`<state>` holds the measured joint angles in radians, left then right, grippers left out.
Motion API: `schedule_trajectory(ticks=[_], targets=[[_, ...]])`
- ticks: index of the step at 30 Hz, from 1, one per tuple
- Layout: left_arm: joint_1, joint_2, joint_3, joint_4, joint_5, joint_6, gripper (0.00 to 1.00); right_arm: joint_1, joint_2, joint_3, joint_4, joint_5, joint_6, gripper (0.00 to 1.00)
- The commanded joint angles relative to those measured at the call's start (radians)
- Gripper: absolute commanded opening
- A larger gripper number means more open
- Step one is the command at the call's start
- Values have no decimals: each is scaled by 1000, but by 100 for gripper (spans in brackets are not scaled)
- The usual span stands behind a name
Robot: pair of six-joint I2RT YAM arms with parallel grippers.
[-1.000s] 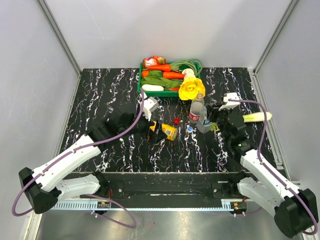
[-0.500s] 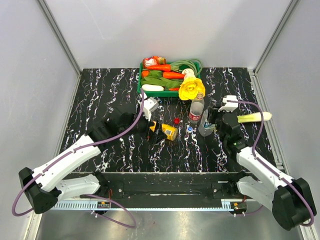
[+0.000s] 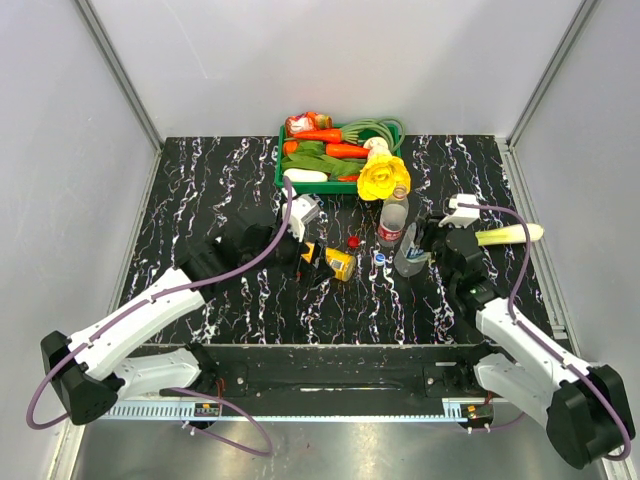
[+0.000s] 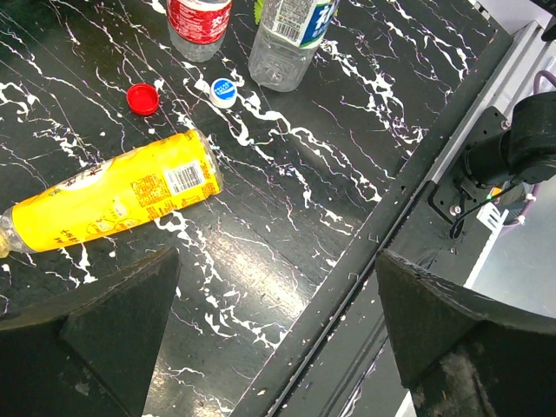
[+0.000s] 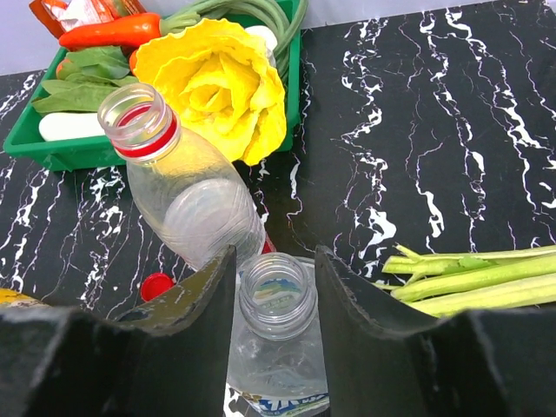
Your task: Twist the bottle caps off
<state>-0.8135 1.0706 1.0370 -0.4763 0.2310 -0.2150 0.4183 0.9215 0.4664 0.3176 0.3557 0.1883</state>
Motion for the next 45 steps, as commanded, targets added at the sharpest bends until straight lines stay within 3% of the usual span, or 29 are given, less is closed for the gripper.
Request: schedule_trajectory(ticks=[1,5,14,20,29,41,45], targets=[[4,-9,5,41,-24,-21,99,-1,-29,54,-23,-4,0,48],[7,-18,1,36,-35,-26,99,-1,-47,66,-40,-18,2,61],[22,-20,-14,28,-71,-72,99,-1,-128,107,-71,-104,-19,79],[69,3,-43,28,-105,-155,99,-1,-144,166,-104,-216,-36,98],[148,72,-95,38,-154,-349,99,-1,-81,319,-255,-397,34,100],[224,236,-123,84,-105,-504,99,5,117,440,-287,-725,151,100],[280,238,-161,105,-61,-518,99,39,213,488,-311,-771,149,92]])
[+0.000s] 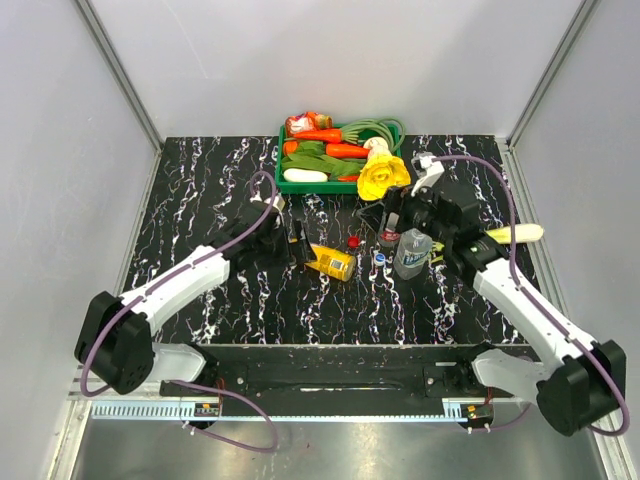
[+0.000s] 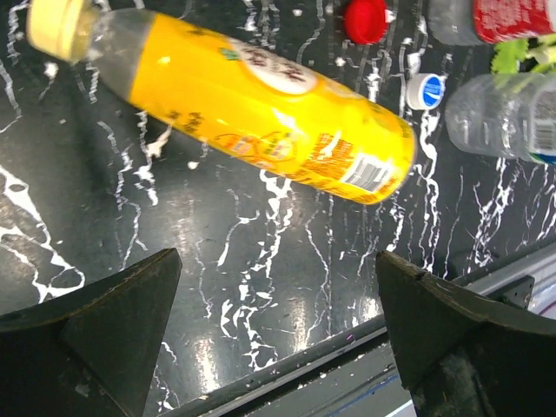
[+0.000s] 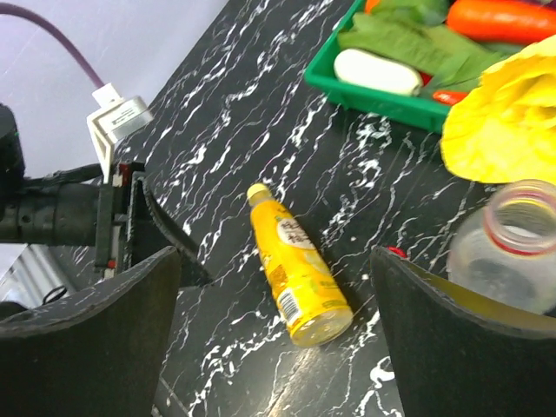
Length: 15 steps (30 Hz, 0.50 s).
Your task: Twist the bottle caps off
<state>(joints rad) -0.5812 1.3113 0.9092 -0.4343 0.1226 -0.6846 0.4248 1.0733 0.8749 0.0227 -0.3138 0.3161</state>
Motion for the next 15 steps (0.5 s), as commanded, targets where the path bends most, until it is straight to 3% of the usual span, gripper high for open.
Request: schedule_trajectory(ticks=[1,8,12,15], targets=[[67,-6,-49,71,63,-50,99,45,85,96,-56,-100,17,90],[193,-47,-165,172,190,-86,99,94,325,242,-227,10,-2,75],[207,-44,-176,180,207,-78,99,124,442,335,-273,38,-6,60],[208,-27,-173,186,218,-78,99,138,539,398,-320,85,-2,56]])
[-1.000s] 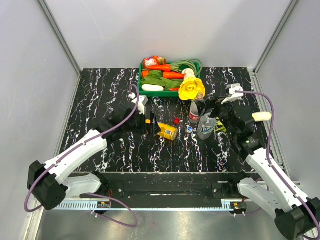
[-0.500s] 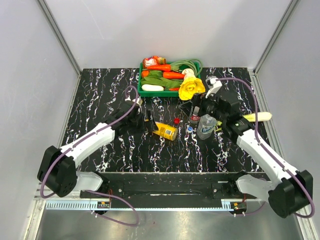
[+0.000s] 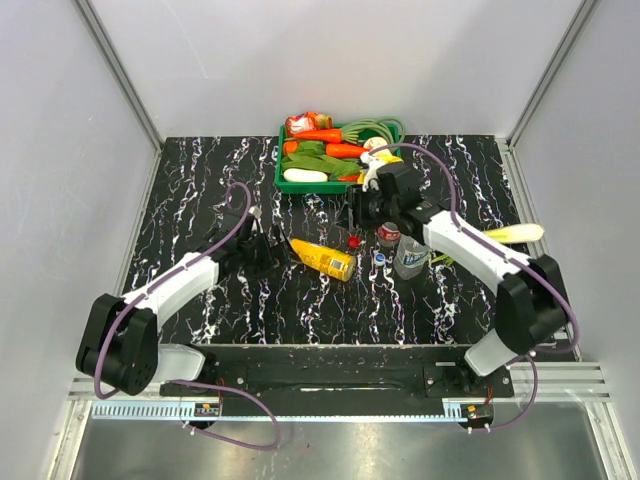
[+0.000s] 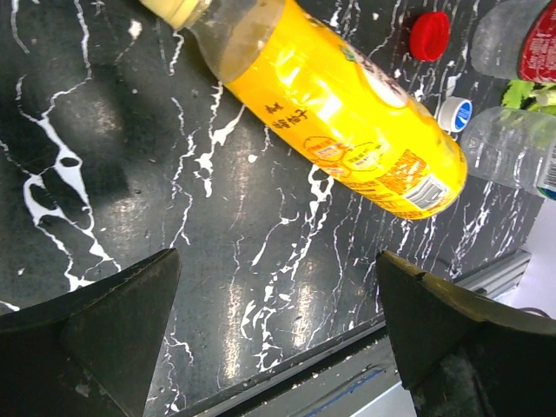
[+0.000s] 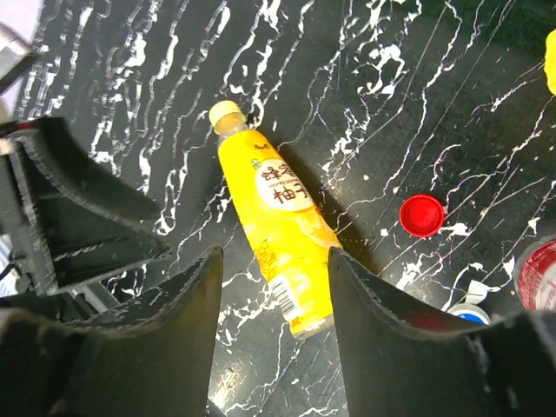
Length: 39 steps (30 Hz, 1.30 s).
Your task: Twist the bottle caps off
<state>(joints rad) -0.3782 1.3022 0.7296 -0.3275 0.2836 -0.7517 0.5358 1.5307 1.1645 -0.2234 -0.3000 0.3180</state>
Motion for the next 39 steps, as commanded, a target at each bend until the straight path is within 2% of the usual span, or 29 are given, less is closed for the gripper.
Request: schedule_trajectory(ticks=[1,2,3,4,5,13,17,25,39], targets=[[5,-11,2,87,61,-11,99,32,112,125,-89,87,-2,54],[5,-3,4,91,71,-12,99,36,144,153,-114,96,-7,51],[5,6,7,97,77,-14,99,44,173,173,-141,117,-13,45],[5,12,2,110,86,-15,99,50,202,191,-161,134,-19,34],[5,19,1,120,98,-15,99,55,229,207,-186,139,-25,29],[5,97,28,134,111,-9,99,115,338,230,-278,93,-40,16],[2,141,34,134,129,6,99,136,342,209,-289,35,-27,12],[-47,173,27,127,89,35,98,159,296,150,-240,-59,33,12],[-186,255,106,-57,-173,104,91,194,344,118,-192,-79,67,11]])
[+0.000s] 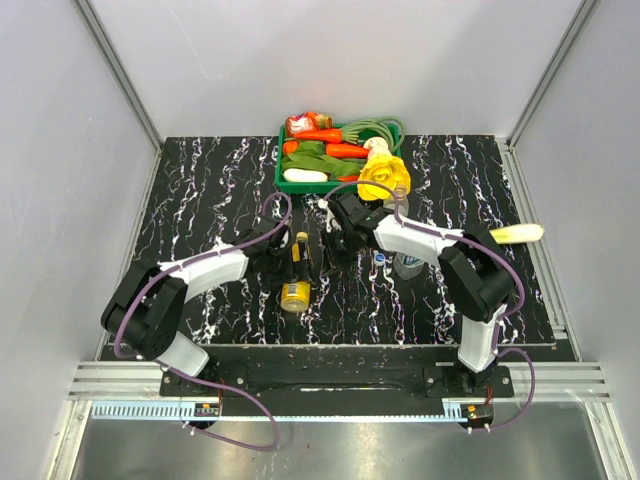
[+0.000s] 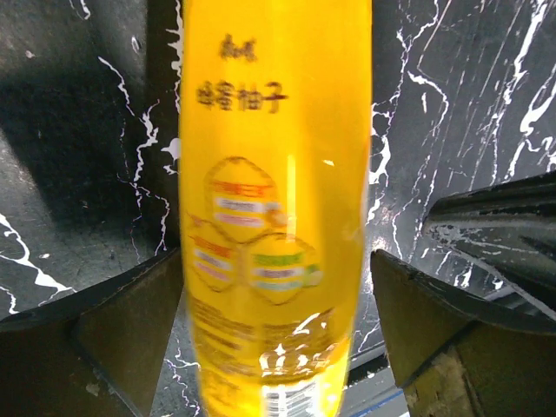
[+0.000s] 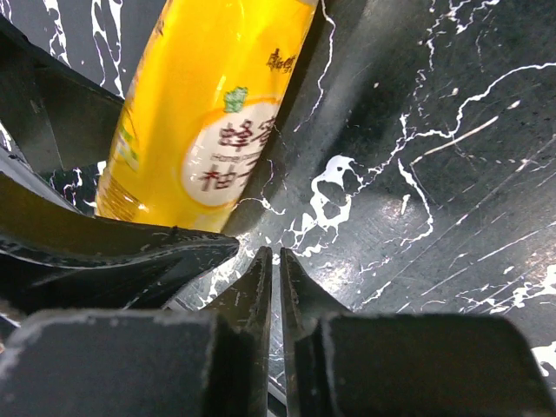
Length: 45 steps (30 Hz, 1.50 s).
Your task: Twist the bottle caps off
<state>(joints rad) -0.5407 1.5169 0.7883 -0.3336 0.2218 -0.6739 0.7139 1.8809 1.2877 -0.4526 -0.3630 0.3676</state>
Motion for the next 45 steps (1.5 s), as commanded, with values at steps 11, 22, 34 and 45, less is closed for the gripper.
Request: schedule_trajectory(ticks=[11,22,34,45], targets=[[-36,-23,12,-53,-174,112,64,13,-129,-25,72,75,24,46],[-33,-242,14,-90,-214,198,51,-1,-347,-36,146,124,27,87],[-36,-592,109,-159,-132,361,52,-47,-595,-122,354,113,166,100],[-73,-693,200,-183,63,464,51,-67,-621,-99,489,13,209,100]])
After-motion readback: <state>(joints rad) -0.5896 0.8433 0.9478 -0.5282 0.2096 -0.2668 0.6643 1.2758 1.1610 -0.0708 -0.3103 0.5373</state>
